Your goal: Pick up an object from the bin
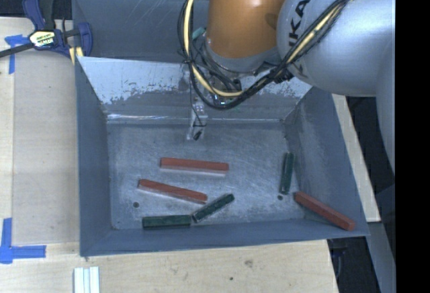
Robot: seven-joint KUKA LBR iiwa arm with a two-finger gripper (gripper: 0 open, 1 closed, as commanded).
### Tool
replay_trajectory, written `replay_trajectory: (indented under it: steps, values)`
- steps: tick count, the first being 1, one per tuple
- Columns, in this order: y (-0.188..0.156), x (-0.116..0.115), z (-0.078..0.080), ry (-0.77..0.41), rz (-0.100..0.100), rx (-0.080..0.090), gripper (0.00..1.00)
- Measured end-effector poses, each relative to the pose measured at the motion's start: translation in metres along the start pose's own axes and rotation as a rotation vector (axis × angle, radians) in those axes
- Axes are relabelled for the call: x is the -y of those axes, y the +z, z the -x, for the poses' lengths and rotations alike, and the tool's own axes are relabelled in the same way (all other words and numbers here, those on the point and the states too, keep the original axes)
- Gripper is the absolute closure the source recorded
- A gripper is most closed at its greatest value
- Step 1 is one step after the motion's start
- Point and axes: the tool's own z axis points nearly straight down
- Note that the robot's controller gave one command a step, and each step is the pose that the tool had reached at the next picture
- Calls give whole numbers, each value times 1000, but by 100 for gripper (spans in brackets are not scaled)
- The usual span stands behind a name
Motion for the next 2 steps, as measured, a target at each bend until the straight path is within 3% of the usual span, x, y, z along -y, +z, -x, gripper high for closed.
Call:
replay_trajectory:
  steps: [1, 2]
  values:
    - [145, 15, -60, -69, -1, -2, 0]
    - [140, 15, -57, -66, 1, 8, 100]
